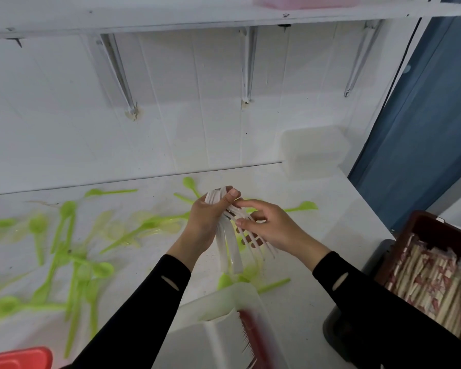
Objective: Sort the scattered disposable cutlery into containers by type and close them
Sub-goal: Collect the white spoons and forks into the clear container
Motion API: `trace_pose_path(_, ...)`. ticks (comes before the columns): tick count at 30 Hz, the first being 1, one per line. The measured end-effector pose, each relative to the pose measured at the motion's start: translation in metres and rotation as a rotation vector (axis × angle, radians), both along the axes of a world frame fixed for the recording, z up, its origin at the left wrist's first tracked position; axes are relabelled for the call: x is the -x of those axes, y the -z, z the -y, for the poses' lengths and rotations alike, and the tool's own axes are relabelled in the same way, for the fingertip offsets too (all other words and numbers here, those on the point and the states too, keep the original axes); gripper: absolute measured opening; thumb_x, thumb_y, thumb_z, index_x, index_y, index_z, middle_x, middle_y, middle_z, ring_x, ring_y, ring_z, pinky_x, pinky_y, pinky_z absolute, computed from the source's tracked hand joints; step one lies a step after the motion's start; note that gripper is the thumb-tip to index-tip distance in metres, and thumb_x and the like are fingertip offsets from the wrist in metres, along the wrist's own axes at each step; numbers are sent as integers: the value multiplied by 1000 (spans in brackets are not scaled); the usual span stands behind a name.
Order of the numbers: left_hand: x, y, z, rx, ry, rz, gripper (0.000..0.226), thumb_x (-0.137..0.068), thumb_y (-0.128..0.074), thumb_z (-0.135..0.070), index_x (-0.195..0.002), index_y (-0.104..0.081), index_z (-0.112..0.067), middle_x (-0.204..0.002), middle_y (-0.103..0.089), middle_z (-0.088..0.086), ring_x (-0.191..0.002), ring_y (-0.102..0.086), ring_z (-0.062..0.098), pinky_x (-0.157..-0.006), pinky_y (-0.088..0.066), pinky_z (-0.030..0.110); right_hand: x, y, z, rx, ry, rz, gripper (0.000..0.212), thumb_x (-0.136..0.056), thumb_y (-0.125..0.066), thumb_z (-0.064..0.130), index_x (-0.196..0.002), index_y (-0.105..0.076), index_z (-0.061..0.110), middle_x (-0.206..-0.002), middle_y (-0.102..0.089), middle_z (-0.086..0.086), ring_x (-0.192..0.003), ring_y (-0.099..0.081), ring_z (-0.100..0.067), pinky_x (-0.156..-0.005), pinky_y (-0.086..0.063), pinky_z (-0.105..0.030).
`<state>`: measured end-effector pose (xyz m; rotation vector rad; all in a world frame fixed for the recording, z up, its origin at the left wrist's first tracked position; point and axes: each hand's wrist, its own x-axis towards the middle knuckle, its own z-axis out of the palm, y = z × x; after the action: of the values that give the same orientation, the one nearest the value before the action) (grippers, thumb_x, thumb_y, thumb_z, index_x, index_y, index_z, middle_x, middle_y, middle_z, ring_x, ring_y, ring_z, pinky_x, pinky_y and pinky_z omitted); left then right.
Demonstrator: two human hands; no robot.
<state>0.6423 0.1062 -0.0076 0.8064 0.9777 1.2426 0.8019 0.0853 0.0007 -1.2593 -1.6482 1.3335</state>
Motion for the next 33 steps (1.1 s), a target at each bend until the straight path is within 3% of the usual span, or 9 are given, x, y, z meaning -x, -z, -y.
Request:
trace_pose_path(3, 0, 1, 1, -8, 9, 42, 26, -73, -78, -24, -93, -70, -8, -93, -70, 11, -90, -67, 28, -88, -52, 47, -1, 2, -2, -22, 13, -7, 27, -90, -70, 21, -116, -67, 30, -96, -70, -7, -77, -68, -12, -62, -57, -28)
trace_pose_path(7, -1, 2, -1, 29, -62, 95, 27, -81, -74, -22, -101, -66, -5, -94, -70, 9, -91, -71, 24, -87, -56, 41, 3, 2, 4, 95, -127, -60, 33, -95, -64, 25, -118, -59, 48, -105, -68, -11, -88, -69, -9, -70, -57, -26)
trace_pose_path(12, -1, 2, -2, 56, -39, 199, 38, -80, -72, -36, -102, -61, -7, -78, -66, 1, -82, -68, 20, -86, -56, 39, 4, 2, 6, 144, -232, -7, 66, -94, -65, 17, -141, -37, 53, -116, -69, -4, -103, -67, -13, -85, -58, -45)
trace_pose_path(15, 2, 2, -5, 78, 21, 259, 49, -76, -73, -37, -112, -59, -7, -82, -63, 1, -88, -67, 17, -97, -53, 40, 4, 3, 4, 159, -225, -23, 69, -94, -64, 13, -143, -34, 51, -115, -70, -12, -104, -68, -25, -86, -55, -52)
trace_pose_path(20, 3, 0, -7, 96, 74, 342, 39, -81, -67, -33, -111, -61, -9, -98, -72, 2, -105, -68, 17, -87, -55, 33, 3, 4, 2, 125, -190, -34, 67, -96, -62, 13, -142, -32, 51, -107, -74, -9, -100, -70, -24, -89, -55, -50)
trace_pose_path(25, -2, 3, -6, 50, -45, 304, 52, -84, -62, -44, -116, -58, -3, -82, -65, 2, -88, -68, 17, -92, -55, 39, 7, 4, 5, 104, -236, -37, 79, -91, -69, 12, -144, -30, 54, -111, -72, -5, -96, -71, -22, -83, -57, -54)
trace_pose_path(28, -3, 4, -6, 72, -111, 339, 48, -92, -59, -41, -116, -55, 0, -76, -54, 4, -76, -65, 16, -81, -58, 32, 9, 7, 8, 144, -298, -49, 97, -84, -76, 8, -144, -22, 62, -112, -69, -4, -90, -71, -21, -75, -59, -42)
trace_pose_path(33, 1, 8, -12, 193, -223, 317, 46, -91, -62, -46, -111, -61, -4, -84, -56, 2, -83, -65, 13, -85, -58, 35, 10, 12, 9, 156, -272, 122, 97, -85, -72, 16, -140, -11, 68, -104, -66, -2, -84, -70, -18, -71, -61, -37)
